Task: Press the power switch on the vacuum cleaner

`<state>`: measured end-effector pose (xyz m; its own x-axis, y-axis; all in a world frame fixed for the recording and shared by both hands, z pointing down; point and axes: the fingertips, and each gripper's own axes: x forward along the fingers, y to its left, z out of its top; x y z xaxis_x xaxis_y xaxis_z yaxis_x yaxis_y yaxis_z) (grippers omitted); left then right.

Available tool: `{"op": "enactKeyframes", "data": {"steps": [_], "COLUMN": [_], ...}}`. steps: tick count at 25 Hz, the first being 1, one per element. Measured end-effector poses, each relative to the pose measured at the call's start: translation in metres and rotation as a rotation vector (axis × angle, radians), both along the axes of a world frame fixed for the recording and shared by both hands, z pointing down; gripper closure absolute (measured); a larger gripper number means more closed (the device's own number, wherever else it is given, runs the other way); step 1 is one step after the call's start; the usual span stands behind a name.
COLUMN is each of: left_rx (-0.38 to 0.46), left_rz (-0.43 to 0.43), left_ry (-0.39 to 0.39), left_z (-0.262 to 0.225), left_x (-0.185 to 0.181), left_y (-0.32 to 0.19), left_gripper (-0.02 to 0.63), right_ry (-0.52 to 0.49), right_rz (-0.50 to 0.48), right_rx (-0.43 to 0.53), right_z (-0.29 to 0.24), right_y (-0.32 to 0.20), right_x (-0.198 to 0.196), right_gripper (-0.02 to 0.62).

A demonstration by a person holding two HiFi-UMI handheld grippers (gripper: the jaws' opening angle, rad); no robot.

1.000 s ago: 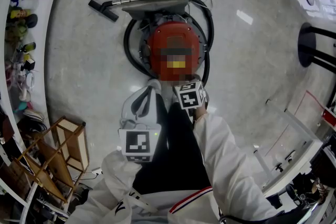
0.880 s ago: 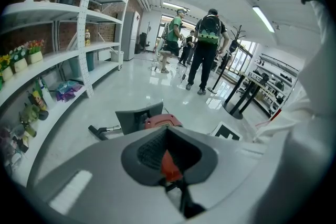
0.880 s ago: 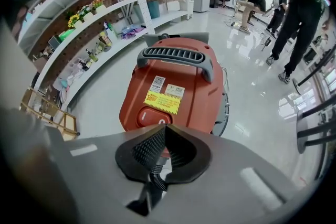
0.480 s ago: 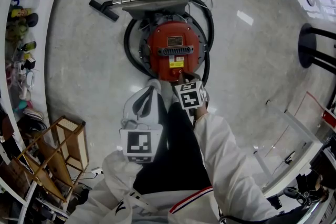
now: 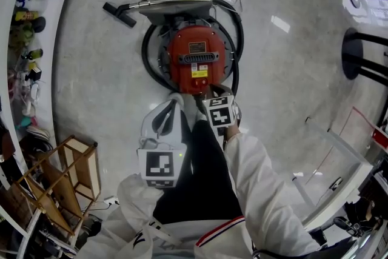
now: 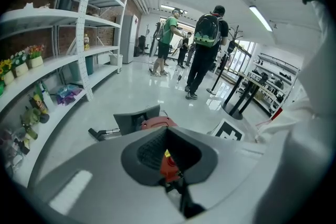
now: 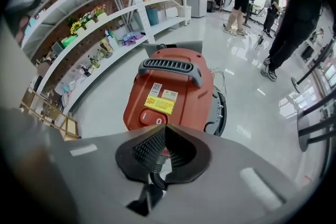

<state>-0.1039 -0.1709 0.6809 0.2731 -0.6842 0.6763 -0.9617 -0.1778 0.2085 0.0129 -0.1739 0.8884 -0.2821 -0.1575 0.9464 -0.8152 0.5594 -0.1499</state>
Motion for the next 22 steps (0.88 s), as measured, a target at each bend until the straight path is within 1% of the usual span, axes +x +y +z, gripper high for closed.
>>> {"op": "enactKeyframes", "data": {"steps": [6, 10, 14, 17, 22], "left_rx": [0.025, 0.059, 0.093, 0.115, 0.144], "left_rz": [0.022, 0.032, 0.014, 0.017, 0.02], "left_ry": [-0.008, -0.017, -0.026, -0.038, -0.058], "left_z": [-0.014, -0.028, -0.047, -0.062, -0.089], "left_x": [0.011, 0.013, 0.013, 0.014, 0.009], "left_y": [0.005, 0.003, -0.001, -0.003, -0.004], "left_gripper": [0.606, 0.606, 0.606, 0.606, 0.606], "right_ry": [-0.01, -0.031, -0.057, -0.076, -0.127], "right_rz": [0.029, 0.053, 0.08, 0.095, 0.121], "right_rx": [0.028, 0.074, 0.127, 0.168, 0.246], "right_z": [-0.02, -0.045, -0.079, -0.106, -0.166], "right_y": [-0.004, -0.012, -0.025, -0.035, -0.051], "right_x": [0.009, 0.013, 0.02, 0.025, 0.031], "right_gripper": [0.595, 0.595, 0.595, 0.595, 0.595]}}
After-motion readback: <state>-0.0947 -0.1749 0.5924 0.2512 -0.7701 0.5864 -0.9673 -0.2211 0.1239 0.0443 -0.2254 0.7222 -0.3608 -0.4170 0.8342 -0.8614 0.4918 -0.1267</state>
